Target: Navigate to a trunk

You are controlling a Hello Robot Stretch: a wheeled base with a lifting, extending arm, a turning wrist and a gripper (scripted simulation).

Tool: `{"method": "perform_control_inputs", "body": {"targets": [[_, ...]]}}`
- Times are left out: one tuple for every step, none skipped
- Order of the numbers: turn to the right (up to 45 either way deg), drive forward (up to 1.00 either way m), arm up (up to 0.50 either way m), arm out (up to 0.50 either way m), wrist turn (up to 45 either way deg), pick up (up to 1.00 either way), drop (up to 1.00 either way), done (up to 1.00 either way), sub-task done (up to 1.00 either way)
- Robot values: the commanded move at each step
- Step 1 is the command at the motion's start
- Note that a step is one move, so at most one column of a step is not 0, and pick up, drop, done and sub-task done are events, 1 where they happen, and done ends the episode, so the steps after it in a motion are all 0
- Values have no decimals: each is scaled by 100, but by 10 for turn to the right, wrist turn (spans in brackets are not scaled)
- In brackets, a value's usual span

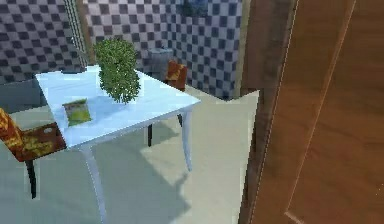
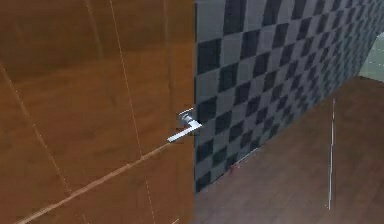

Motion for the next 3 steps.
{"method": "perform_control_inputs", "body": {"targets": [[0, 15, 0, 0, 0, 0, 0, 0, 0], [-180, 0, 0, 0, 0, 0, 0, 0, 0], [0, 45, 0, 0, 0, 0, 0, 0, 0]]}}
